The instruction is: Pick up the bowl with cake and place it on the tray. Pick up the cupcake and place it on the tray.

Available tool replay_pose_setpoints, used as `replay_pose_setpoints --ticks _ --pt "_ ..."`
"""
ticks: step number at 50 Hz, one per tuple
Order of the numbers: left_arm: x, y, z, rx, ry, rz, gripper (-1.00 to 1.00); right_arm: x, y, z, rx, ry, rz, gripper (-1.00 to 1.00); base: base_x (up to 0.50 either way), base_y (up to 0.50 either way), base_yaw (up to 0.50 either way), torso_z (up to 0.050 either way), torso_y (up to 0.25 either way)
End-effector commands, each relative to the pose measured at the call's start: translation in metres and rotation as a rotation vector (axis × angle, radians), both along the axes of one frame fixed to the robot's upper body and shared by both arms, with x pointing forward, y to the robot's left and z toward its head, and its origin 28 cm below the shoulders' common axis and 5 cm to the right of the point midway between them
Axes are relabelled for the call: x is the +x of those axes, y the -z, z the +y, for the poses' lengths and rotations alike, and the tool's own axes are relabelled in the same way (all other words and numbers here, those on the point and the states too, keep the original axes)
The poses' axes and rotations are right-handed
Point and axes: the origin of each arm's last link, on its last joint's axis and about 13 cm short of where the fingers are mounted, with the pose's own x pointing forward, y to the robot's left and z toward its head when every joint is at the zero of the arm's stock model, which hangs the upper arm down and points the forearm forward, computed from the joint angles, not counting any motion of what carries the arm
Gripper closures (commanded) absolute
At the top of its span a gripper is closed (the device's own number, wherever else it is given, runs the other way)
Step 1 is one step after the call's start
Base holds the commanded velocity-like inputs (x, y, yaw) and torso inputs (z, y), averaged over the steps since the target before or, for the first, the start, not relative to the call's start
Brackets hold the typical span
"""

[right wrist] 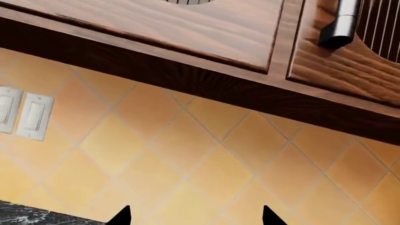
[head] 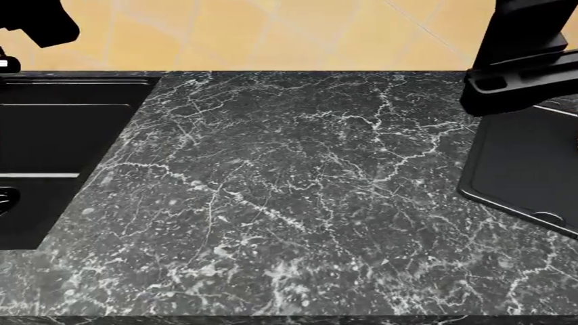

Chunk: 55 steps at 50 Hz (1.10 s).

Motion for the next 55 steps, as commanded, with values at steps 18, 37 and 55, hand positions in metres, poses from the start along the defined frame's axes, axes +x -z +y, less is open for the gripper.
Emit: replay_pose_setpoints --ticks 18,37,55 --pt "-0.0011 -0.0014 0.0002 -0.001 -0.002 -0.004 -1.00 -0.0046 -0.0051 -0.0033 -0.002 0.016 -0.028 -1.00 0.00 0.50 0.00 0.000 0.000" --pt "-0.0024 -0.0021 -0.0001 -0.004 0.003 -0.006 -1.00 -0.0042 -0.0043 -0.0019 -0.007 0.013 -0.030 -1.00 0.00 0.50 0.00 0.000 0.000" --pt "-0.0028 -0.0022 0.0003 -0.004 0.001 -0.008 -1.00 -0.0032 -0.0024 -0.0007 -0.011 0.013 -0.030 -1.00 0.00 0.50 0.00 0.000 0.000"
